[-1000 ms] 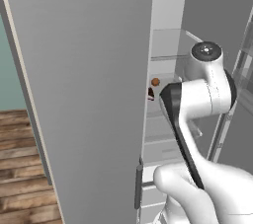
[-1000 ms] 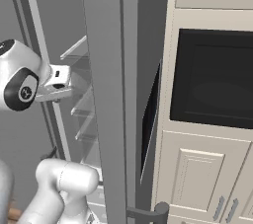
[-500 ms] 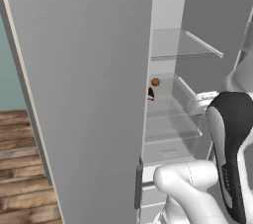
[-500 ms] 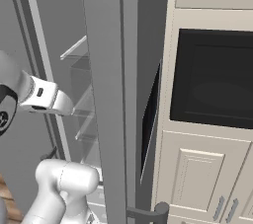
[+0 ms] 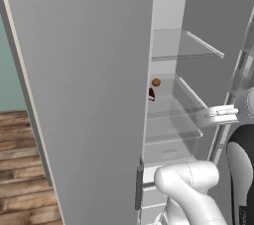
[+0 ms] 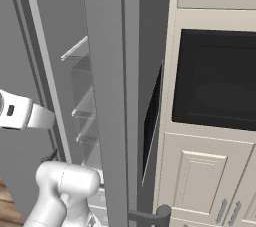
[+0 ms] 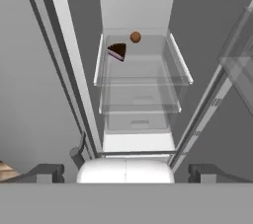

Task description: Place the mayonnaise and mayonnaise from the counter to the top shelf of the fridge. If the existing items in the fridge are on the top shelf, move them to other shelves.

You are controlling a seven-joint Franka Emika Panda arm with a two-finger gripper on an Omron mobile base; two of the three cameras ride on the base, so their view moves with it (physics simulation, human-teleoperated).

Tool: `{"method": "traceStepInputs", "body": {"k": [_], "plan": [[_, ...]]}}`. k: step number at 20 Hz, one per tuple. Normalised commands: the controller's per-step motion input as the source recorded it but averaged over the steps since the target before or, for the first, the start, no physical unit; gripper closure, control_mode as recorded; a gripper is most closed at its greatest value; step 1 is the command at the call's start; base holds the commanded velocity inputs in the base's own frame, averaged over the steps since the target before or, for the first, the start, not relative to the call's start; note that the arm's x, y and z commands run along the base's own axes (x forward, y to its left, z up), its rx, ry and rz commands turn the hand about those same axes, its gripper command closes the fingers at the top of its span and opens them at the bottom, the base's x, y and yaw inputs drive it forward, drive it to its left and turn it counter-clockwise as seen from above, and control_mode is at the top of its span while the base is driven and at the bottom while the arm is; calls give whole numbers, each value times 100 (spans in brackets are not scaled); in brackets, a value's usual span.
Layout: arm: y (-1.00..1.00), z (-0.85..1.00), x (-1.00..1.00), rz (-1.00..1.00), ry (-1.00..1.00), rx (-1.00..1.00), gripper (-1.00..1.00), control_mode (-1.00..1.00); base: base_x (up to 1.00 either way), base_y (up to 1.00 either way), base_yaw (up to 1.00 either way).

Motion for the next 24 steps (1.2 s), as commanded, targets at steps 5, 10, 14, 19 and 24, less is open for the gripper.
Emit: {"method": "traceStepInputs", "body": {"k": [5, 10, 14, 19, 24], "plan": [[0, 0, -30, 2, 0, 0, -100, -100, 0, 0, 0], [0, 0, -40, 4, 0, 0, -100, 100, -33, -2, 3], [0, 0, 0, 0, 0, 0, -100, 100, -78, -2, 5], [0, 0, 0, 0, 0, 0, -100, 100, -72, 0, 8], [0, 0, 0, 0, 0, 0, -100, 100, -78, 0, 9]]}}
